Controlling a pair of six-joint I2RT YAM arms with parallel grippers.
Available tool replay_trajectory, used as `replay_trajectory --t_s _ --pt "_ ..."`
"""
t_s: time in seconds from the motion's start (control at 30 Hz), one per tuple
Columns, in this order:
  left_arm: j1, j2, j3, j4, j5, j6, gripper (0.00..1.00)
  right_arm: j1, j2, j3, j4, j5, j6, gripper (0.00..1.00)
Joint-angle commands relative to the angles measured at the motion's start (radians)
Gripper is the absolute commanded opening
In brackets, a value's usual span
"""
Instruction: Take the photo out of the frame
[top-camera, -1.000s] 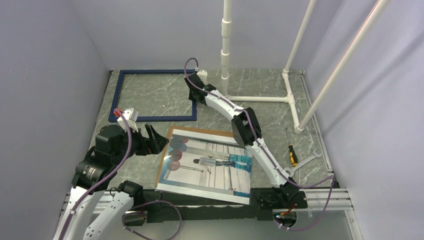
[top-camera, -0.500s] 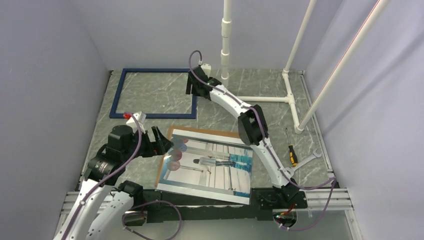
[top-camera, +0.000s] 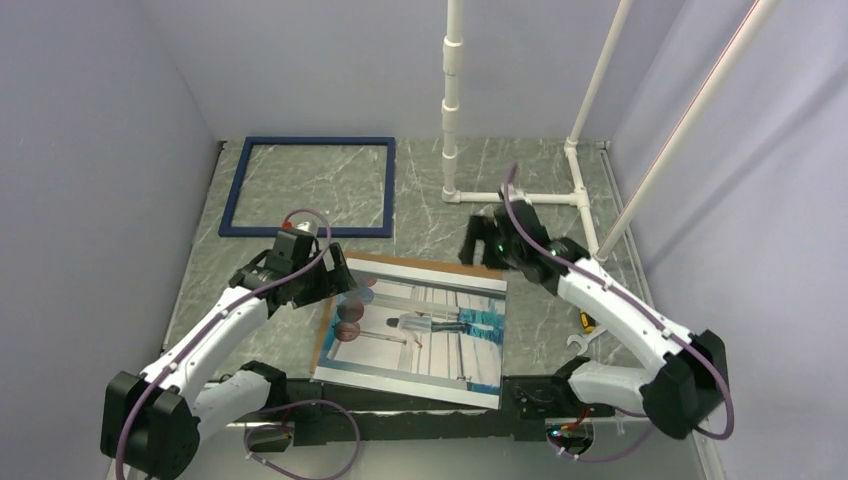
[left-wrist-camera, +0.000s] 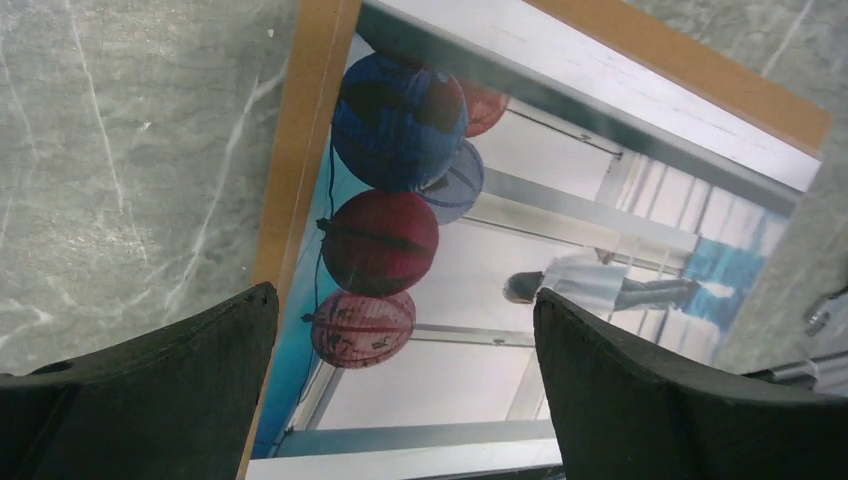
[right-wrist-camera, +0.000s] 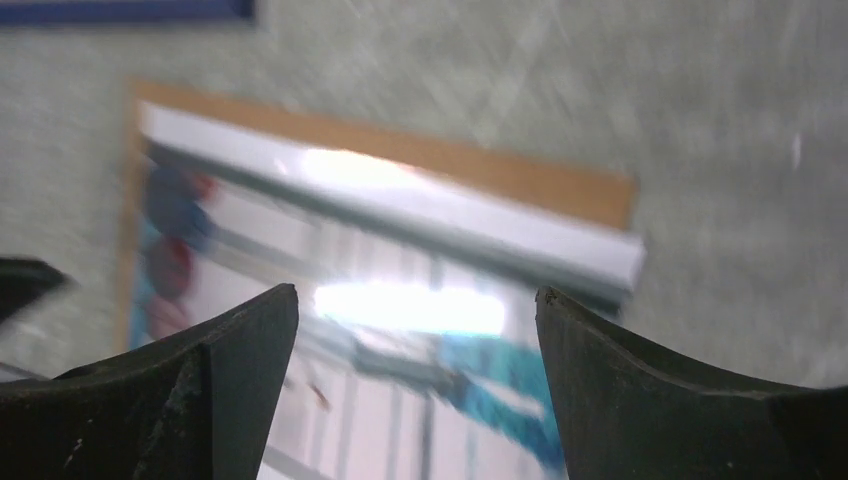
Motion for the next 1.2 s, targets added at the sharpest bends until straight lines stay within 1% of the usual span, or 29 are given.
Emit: replay_trajectory --t_s 0.0,0.1,0.17,0.23,0.37,0.43,0.67,0.73,0.9,1.0,1.17 --pt "-0.04 0.035 -0.01 0.081 -0.131 -0.047 0.99 -0.045 -0.166 -0.29 -0.07 -0.069 0.121 0.9" --pt "-0.073 0.07 -0.015 0.098 -0.196 -0.055 0.99 -0.064 -0.285 -0.41 -0.082 -0.064 0.189 0.91" --pt "-0.084 0.091 -0.028 0.118 -0.222 -0.053 0.99 -0.079 -0.324 -0.454 -0.095 -0.053 0.213 0.91" --pt "-0.086 0.106 -0.045 0.137 -0.218 -0.045 0.99 -0.086 -0.338 -0.481 -0.086 -0.053 0.227 0.91" --pt "-0.084 0.091 -0.099 0.207 -0.207 -0.021 0.99 -0.088 -0.294 -0.525 -0.032 -0.094 0.227 0.91" --pt "-0.073 0.095 -0.107 0.214 -0.199 -0.008 0.99 -0.089 -0.255 -0.532 -0.021 -0.105 0.224 0.91" --pt "-0.024 0.166 -0.111 0.238 -0.125 0.043 0.99 -0.089 -0.226 -0.571 0.028 -0.113 0.204 0.9" --pt "-0.014 0.176 -0.124 0.257 -0.105 0.057 0.99 -0.089 -0.203 -0.582 0.054 -0.151 0.198 0.9" --pt "-0.008 0.221 -0.149 0.317 -0.011 0.051 1.0 -0.088 -0.151 -0.602 0.116 -0.173 0.2 0.89" --pt "-0.008 0.252 -0.154 0.323 0.004 0.042 0.99 -0.09 -0.126 -0.596 0.139 -0.169 0.193 0.89" --pt "-0.008 0.26 -0.191 0.371 0.033 0.021 0.99 -0.091 -0.088 -0.56 0.165 -0.158 0.181 0.89"
